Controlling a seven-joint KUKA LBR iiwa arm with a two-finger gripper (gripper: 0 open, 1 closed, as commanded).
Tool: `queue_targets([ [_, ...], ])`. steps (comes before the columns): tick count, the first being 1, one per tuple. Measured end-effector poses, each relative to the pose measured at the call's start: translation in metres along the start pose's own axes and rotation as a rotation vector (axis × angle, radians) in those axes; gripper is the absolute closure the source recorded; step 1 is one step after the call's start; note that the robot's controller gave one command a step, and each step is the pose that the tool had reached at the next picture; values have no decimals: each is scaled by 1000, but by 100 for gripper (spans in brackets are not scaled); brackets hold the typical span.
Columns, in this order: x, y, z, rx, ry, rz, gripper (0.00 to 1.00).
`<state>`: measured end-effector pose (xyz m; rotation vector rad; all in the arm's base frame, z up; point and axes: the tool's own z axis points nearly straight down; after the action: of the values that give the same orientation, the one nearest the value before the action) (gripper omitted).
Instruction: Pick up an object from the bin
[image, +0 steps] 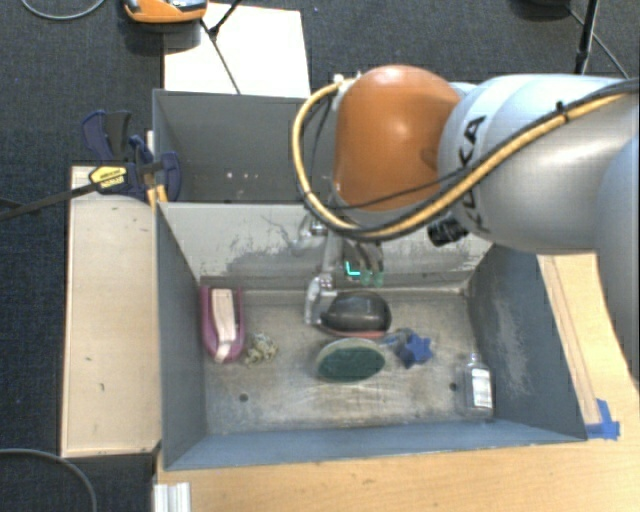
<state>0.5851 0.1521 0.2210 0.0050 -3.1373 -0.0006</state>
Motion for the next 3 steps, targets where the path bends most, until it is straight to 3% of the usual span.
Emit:
queue_targets([
  [1, -2, -68, 130, -10, -16, -336, 0],
  [2, 2, -97, 118, -1, -14, -410, 0],
  [3, 47, -106, 112, 0, -8, -461, 0],
])
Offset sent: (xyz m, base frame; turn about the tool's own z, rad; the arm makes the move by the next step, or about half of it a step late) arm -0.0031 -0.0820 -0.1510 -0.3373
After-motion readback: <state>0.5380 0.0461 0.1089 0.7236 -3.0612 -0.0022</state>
